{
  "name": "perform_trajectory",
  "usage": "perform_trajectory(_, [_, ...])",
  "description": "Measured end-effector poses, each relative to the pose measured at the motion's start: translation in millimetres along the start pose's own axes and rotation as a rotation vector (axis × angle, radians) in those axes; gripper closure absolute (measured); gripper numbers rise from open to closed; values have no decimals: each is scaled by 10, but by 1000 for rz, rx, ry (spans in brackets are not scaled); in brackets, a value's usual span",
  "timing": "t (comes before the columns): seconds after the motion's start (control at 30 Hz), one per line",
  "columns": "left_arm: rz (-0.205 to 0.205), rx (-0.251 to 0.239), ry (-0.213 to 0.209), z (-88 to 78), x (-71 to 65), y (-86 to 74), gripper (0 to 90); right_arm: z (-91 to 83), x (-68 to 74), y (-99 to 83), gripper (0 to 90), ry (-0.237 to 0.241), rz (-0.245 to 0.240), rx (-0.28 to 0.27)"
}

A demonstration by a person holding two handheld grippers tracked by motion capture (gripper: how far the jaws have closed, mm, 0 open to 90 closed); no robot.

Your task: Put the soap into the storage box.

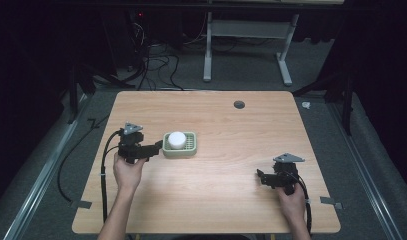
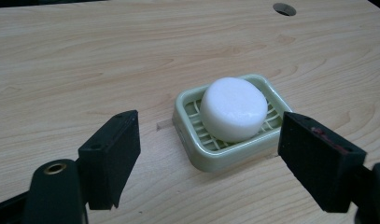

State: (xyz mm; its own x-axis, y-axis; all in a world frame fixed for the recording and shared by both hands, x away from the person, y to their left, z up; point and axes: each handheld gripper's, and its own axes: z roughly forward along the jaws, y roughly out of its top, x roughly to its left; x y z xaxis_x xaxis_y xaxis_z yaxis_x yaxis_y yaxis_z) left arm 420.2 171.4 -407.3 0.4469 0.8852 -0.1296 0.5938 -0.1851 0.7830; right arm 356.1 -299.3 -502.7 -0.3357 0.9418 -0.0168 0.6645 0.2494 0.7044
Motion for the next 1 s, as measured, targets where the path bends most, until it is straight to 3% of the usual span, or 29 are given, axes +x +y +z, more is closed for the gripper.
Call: perform_trajectory(1.0, [-43,-8,30,-198,102,-233,199,0,1,0,151,0,0,0])
